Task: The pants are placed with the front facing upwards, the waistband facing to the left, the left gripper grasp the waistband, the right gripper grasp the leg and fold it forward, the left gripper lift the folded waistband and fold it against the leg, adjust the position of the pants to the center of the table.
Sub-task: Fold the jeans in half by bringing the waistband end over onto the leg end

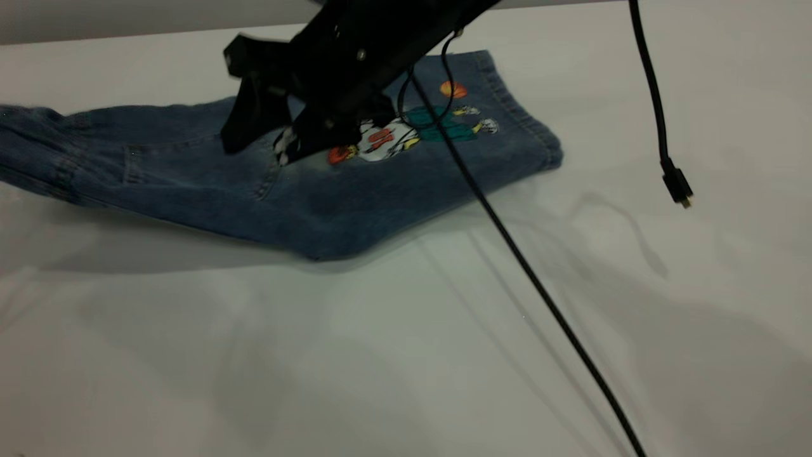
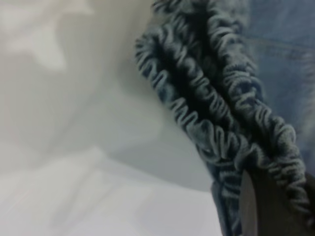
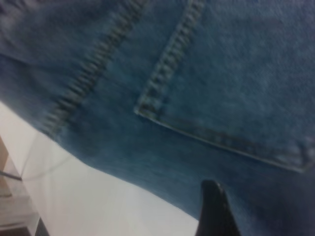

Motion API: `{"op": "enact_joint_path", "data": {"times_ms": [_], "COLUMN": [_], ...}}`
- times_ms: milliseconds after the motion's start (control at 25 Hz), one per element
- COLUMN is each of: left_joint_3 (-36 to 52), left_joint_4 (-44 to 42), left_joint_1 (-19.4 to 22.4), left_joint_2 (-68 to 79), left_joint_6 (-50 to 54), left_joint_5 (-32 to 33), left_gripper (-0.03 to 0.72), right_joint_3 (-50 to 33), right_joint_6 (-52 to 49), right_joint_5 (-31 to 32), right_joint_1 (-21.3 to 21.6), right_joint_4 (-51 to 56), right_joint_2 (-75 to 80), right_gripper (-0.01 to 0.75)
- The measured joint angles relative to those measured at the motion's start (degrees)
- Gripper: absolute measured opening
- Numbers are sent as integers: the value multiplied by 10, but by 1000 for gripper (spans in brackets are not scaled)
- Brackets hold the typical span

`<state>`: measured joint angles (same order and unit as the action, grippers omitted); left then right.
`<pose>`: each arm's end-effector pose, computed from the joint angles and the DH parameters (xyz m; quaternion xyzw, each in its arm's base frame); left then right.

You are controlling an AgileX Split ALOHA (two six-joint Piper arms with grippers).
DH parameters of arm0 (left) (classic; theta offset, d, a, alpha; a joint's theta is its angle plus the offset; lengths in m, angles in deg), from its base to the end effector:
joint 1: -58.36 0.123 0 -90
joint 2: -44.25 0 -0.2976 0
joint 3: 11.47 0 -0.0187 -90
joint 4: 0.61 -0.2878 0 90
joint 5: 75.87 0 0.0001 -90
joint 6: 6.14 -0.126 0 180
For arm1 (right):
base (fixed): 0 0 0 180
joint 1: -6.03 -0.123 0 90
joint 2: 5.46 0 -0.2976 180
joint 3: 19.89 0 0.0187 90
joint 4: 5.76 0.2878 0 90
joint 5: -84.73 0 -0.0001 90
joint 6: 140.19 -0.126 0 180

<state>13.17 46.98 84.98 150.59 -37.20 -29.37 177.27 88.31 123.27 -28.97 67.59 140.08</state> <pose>0.3326 0.0912 0.1306 -0.2356 0.9246 -0.2519 0.1617 0.4039 0.3747 0.0486 -0.2159 0.8753 0.4093 0.1404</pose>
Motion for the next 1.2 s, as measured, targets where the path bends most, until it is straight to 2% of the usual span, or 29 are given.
{"op": "enact_joint_path", "data": {"times_ms": [200, 520, 720, 840, 1000, 1200], "left_joint_3": [16, 16, 16, 16, 16, 16], "left_joint_4": [2, -1, 0, -12, -54, -42], "left_joint_1": [-10, -80, -92, -92, -92, -92], "left_joint_2": [-80, -181, -210, -210, -210, -210], "left_joint_6": [4, 18, 18, 18, 39, 40], "left_joint_5": [26, 51, 59, 71, 75, 72], "left_gripper": [102, 99, 99, 99, 97, 97], "right_joint_3": [0, 0, 0, 0, 0, 1], "right_joint_6": [2, 14, 14, 15, 15, -11], "right_joint_5": [-1, 1, 25, 43, 58, 37], "right_joint_1": [-20, -67, -80, -70, -37, 6], "right_joint_4": [-1, 3, 0, -16, -43, -107], "right_joint_2": [16, 32, 32, 26, 6, 8], "right_gripper": [367, 367, 367, 367, 367, 367]}}
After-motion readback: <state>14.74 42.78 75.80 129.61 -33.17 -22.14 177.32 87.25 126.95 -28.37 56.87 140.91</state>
